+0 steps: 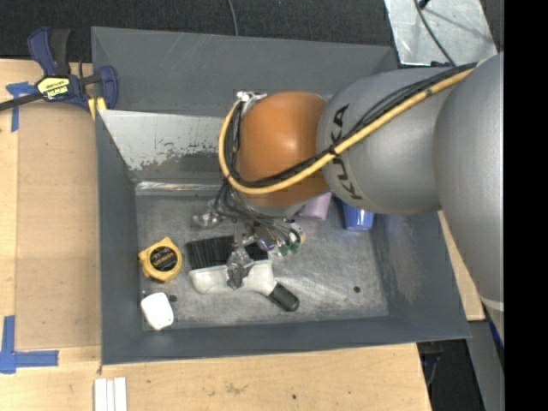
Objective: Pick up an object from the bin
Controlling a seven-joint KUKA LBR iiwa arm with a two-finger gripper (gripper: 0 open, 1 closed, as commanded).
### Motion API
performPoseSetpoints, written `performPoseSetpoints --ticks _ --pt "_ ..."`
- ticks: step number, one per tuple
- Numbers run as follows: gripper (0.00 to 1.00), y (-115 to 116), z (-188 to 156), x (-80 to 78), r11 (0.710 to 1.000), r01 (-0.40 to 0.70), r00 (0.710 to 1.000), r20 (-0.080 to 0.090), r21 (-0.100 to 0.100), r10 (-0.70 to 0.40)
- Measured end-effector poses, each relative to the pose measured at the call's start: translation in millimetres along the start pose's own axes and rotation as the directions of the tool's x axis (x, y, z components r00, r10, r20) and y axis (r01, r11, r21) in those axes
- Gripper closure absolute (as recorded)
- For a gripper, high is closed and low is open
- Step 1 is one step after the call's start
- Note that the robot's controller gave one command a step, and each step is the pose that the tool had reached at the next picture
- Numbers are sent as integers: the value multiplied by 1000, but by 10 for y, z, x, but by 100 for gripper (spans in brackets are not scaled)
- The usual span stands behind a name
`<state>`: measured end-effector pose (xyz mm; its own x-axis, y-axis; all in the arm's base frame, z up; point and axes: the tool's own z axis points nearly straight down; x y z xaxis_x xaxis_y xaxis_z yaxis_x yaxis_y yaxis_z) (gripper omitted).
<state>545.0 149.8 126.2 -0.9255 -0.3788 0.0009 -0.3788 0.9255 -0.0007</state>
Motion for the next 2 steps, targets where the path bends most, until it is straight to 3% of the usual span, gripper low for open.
performPoseSetpoints --ticks 1,2 --pt "0 56 -699 -164 977 215 977 2 -2 -215" --pt "100 -180 501 -616 972 237 971 8 0 -237"
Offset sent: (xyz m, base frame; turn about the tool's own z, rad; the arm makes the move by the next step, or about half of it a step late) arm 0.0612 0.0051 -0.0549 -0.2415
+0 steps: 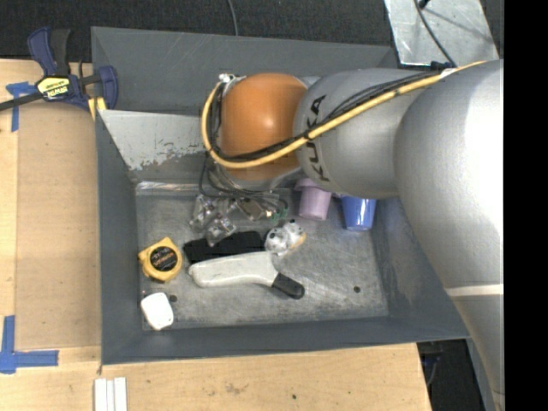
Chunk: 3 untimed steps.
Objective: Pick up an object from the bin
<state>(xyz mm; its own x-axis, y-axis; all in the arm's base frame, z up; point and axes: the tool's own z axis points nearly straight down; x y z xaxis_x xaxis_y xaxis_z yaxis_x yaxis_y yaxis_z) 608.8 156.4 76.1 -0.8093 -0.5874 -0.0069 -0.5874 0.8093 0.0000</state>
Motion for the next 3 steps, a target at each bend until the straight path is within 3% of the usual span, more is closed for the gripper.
performPoseSetpoints --ticks 1,2,3 --pt "0 -4 15 2 1000 -1 1000 3 1 1" --pt "0 -4 16 2 1000 -2 1000 3 1 2" --pt "100 867 6 571 988 153 988 8 6 -153"
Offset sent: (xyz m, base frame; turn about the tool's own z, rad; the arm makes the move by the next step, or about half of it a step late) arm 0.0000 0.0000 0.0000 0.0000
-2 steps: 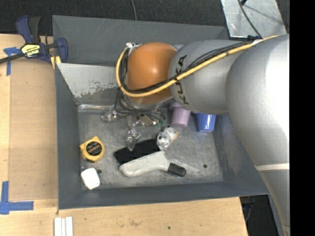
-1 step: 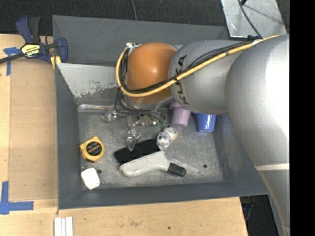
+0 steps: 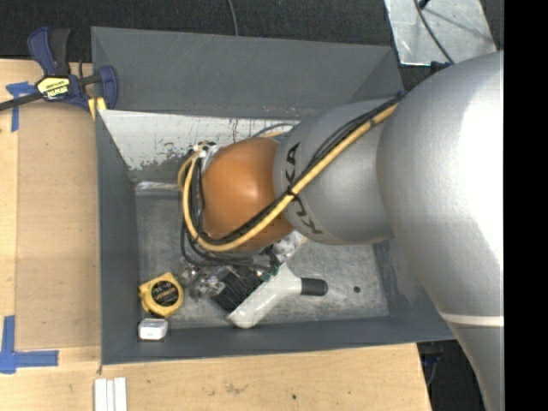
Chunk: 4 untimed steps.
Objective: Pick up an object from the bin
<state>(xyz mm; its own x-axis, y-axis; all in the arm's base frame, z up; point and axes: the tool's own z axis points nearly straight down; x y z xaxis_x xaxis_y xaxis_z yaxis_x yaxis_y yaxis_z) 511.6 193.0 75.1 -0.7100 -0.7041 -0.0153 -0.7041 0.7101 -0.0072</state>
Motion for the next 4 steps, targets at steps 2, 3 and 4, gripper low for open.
performPoseSetpoints --ticks 2,3,4 --pt "0 20 23 10 1000 0 1000 -4 -4 0" --pt "0 147 -258 -119 993 115 993 -13 -6 -115" --pt "0 461 -592 -163 976 219 976 -9 -9 -219"
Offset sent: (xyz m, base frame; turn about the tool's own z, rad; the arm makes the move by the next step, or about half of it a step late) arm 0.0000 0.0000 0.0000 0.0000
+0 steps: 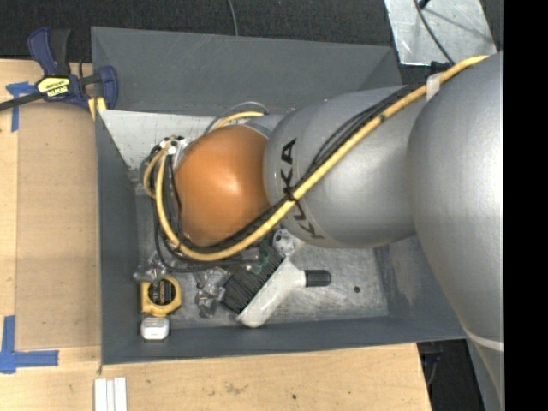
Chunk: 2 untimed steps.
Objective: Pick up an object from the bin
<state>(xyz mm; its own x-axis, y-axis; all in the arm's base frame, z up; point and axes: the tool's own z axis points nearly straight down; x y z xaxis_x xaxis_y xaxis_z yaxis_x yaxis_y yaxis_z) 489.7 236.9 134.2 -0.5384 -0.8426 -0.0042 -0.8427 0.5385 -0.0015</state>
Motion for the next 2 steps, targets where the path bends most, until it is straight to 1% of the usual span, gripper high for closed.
performPoseSetpoints --ticks 1,2 --pt "100 12 418 -8 999 34 999 -1 -2 -34" --pt "0 8 417 -7 999 33 999 -1 -2 -33"
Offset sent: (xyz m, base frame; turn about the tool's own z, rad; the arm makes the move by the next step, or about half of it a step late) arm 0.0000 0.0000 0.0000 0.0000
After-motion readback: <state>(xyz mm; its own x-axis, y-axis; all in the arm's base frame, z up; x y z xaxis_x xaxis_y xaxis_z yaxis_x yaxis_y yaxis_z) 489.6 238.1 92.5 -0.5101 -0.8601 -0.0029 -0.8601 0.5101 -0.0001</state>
